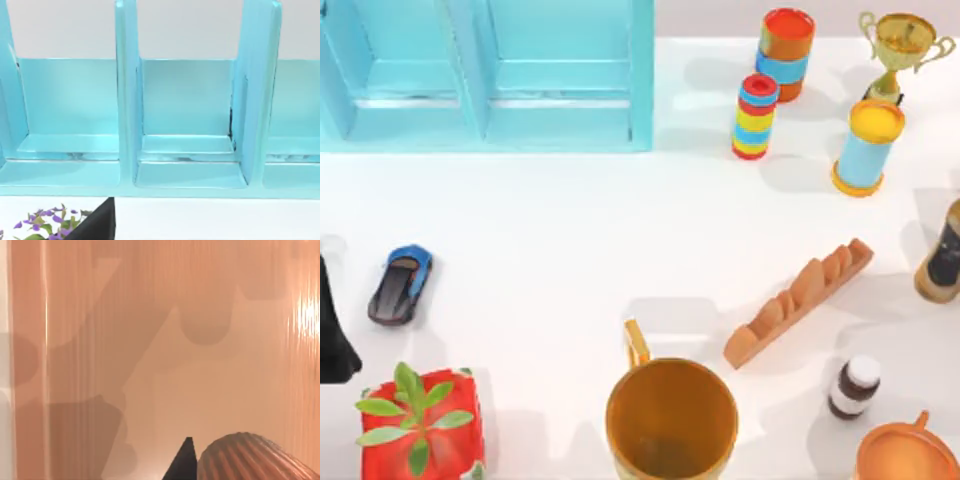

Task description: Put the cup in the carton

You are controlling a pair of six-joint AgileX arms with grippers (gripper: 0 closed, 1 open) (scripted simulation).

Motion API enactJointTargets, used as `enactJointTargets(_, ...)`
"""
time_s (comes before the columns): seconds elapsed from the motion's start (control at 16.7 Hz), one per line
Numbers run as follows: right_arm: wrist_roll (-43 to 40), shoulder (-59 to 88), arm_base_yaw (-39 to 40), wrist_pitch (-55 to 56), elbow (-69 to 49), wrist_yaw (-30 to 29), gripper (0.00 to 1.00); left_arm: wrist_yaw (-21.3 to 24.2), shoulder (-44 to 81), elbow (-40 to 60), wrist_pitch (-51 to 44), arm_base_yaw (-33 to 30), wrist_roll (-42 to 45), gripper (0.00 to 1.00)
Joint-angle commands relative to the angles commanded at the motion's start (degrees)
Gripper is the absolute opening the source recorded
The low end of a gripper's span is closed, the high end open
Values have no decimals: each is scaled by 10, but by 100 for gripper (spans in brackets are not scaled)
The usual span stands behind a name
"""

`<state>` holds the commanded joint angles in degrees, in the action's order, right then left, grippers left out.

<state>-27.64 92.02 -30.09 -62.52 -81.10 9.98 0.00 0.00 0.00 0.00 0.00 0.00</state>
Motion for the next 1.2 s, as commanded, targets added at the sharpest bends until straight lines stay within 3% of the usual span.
enactJointTargets(0.24,3,5,5,10,7,-2,0,0,0,0,0,0,0,100)
enactJointTargets(0.66,12,26,11,141,111,-4,0,0,0,0,0,0,0,100)
enactJointTargets(0.9,12,29,12,147,116,-4,0,0,0,0,0,0,0,100)
enactJointTargets(1.2,12,29,12,147,116,-4,38,0,0,0,0,0,0,100)
